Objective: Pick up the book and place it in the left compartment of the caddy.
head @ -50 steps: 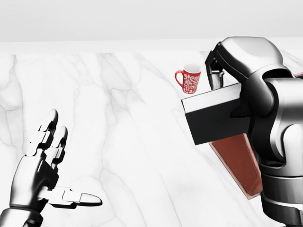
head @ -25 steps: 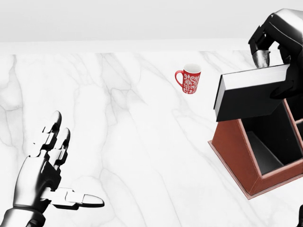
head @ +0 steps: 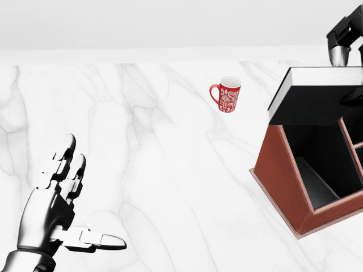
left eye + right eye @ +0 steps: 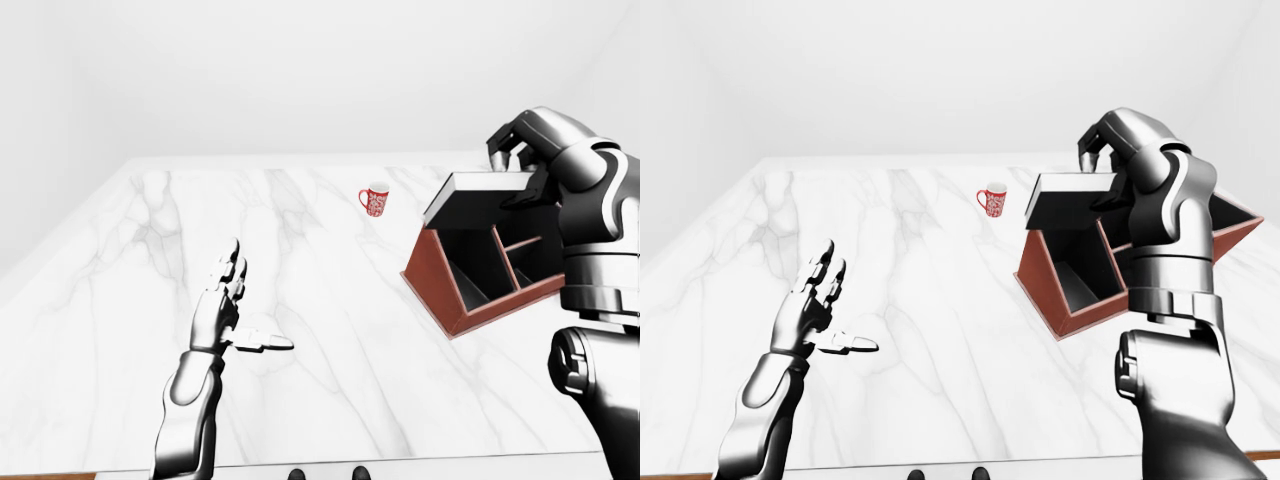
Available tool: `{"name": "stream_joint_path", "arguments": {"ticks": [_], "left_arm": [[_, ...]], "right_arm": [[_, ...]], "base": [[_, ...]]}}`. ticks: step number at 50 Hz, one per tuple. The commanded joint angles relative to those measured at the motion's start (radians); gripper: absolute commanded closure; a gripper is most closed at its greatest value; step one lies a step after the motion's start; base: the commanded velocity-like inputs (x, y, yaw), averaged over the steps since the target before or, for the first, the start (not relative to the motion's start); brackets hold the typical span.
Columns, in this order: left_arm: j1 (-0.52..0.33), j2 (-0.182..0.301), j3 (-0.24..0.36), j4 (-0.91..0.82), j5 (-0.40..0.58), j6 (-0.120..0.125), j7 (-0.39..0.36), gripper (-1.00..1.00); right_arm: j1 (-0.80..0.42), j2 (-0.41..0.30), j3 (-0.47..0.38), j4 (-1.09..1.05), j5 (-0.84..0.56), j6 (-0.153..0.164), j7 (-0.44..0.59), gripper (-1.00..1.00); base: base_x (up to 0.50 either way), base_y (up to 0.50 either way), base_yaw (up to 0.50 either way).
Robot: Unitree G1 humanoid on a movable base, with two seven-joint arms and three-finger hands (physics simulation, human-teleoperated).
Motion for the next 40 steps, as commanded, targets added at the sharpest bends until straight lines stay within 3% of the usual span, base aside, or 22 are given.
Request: {"name": "stream_joint_path", "arguments": {"ticks": [1, 32, 40], "left_arm": [[0.001, 0.0, -0.001, 0.002, 0.002, 0.0, -0.001, -1.0], [0.007, -0.002, -0.006, 0.003, 0.008, 0.0, -0.004, -1.0], [0.0, -0.001, -0.005, 0.015, 0.009, 0.0, -0.002, -1.0]], "right_arm": [[-0.038, -0.068, -0.017, 0.055, 0.039, 0.0, -0.086, 1.0], [-0.003, -0.067, 0.006, 0.329, 0.051, 0.0, -0.372, 1.0], [0.0, -0.101, -0.002, 0.398, 0.069, 0.0, -0.45, 1.0]], "base": [[0.0, 0.0, 0.0], [0.0, 0.0, 0.0], [0.0, 0.0, 0.0]]}}
